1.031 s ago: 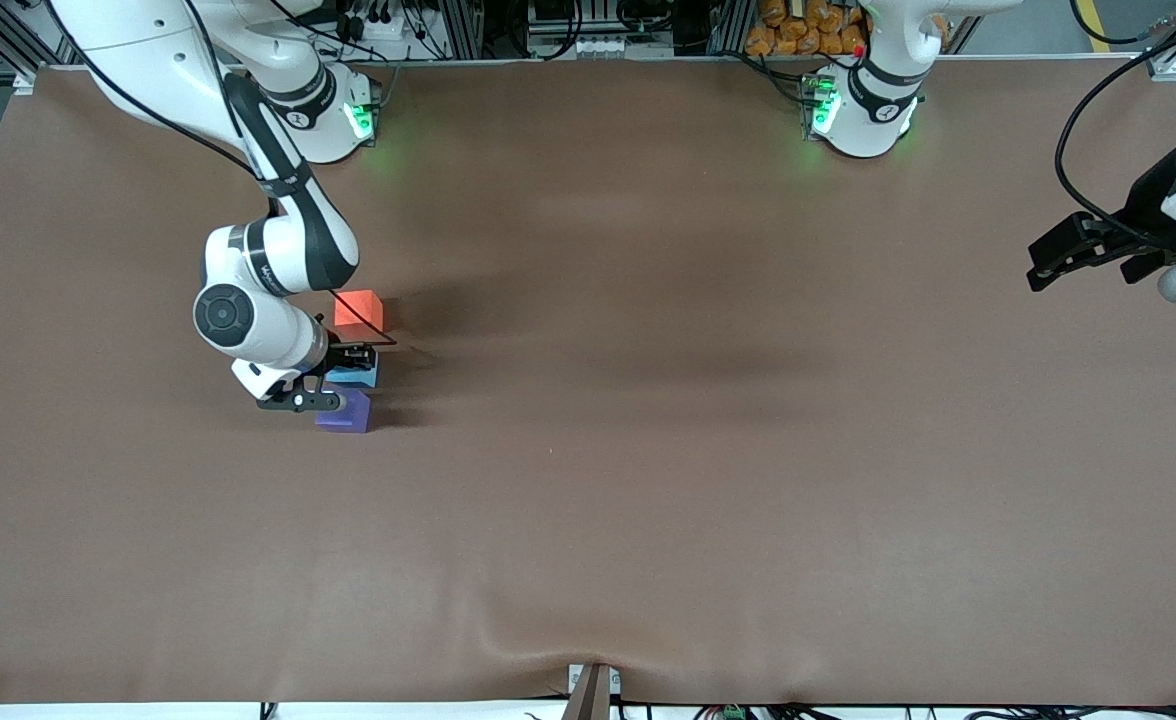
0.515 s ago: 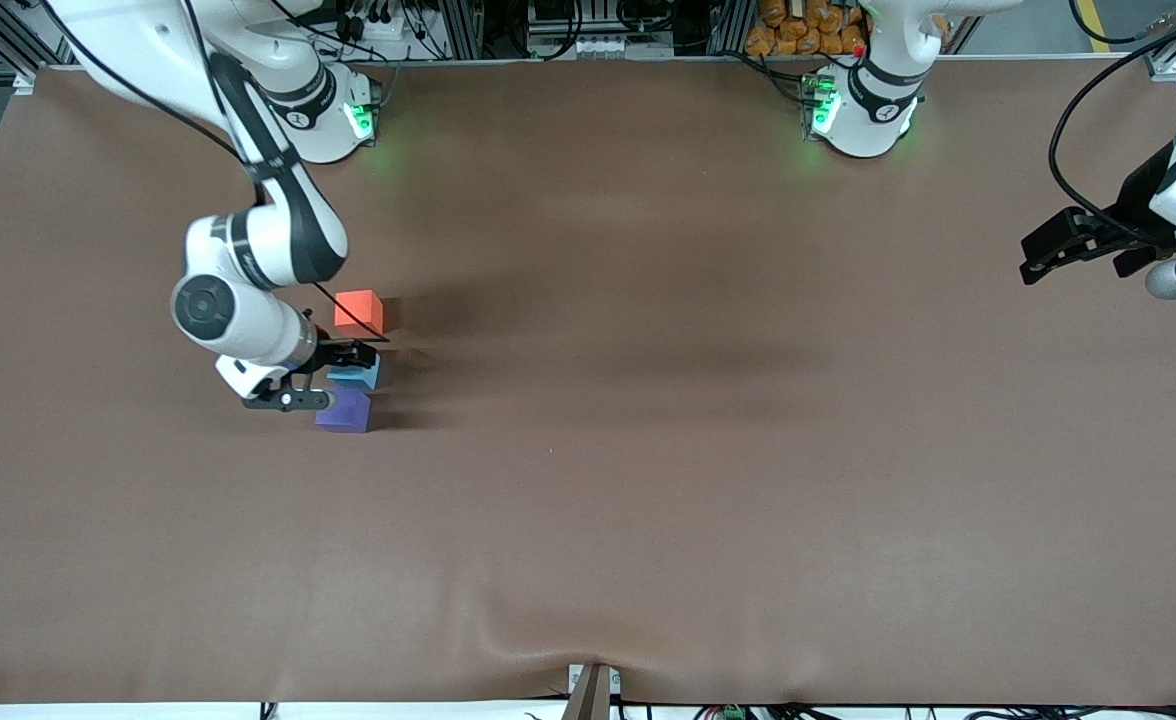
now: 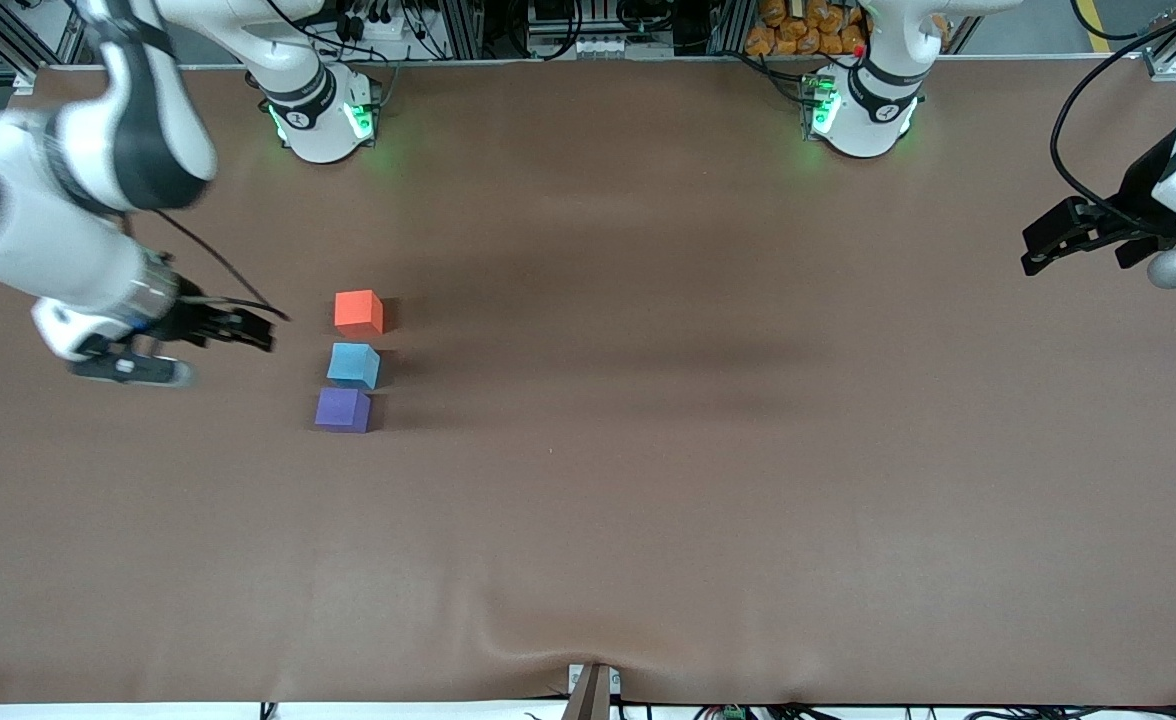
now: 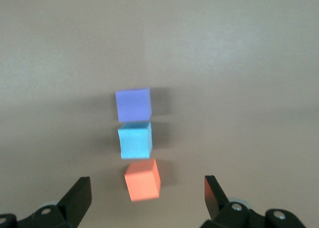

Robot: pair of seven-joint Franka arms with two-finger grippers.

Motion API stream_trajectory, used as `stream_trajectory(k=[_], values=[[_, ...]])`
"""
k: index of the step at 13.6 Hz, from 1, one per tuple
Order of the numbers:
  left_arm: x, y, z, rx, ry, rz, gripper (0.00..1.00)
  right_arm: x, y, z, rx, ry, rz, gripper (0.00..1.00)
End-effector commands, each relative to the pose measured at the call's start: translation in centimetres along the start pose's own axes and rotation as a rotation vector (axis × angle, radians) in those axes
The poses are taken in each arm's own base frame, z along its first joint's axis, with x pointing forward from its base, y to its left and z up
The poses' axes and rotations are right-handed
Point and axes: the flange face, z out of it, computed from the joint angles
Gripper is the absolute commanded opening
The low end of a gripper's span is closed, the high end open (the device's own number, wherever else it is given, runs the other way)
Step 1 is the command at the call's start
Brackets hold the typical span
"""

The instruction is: Place blue block between orange and purple blocks

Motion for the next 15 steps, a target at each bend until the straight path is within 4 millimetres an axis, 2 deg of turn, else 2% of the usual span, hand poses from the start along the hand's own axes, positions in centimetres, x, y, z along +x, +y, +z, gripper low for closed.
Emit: stream_trajectory(k=[1,4,5,6,8,11,15], values=[[-1.0,0.7,-0.7,0.017,0.001,0.024,1.00,0.0,2.2,-7.0,0.007,-0.019,-0.061,1.00],[-1.1,0.6,-0.6,0.018,-0.011,0.020,1.00,-1.4,3.9,-15.0,0.003,-0.003,-0.158,1.00],[-1.1,0.7,-0.5,0.016,-0.013,0.020,1.00,-2.2,4.0,-17.0,-0.001,-0.009,-0.172,1.00],[-1.1,0.8,-0.5,0.016,-0.013,0.021,1.00,-3.0,3.9,-18.1,-0.004,-0.027,-0.175,1.00],[-1.1,0.8,-0.6,0.028,-0.008,0.027,1.00,-4.5,3.8,-19.6,-0.042,-0.057,-0.168,1.00],[-1.4,0.2,-1.1,0.023,-0.003,0.017,1.00,-4.4,4.7,-19.7,-0.047,-0.058,-0.144,1.00],[-1.9,0.9,-0.5,0.006,-0.023,0.027,1.00,-4.4,4.7,-19.5,-0.048,-0.062,-0.098,1.00]])
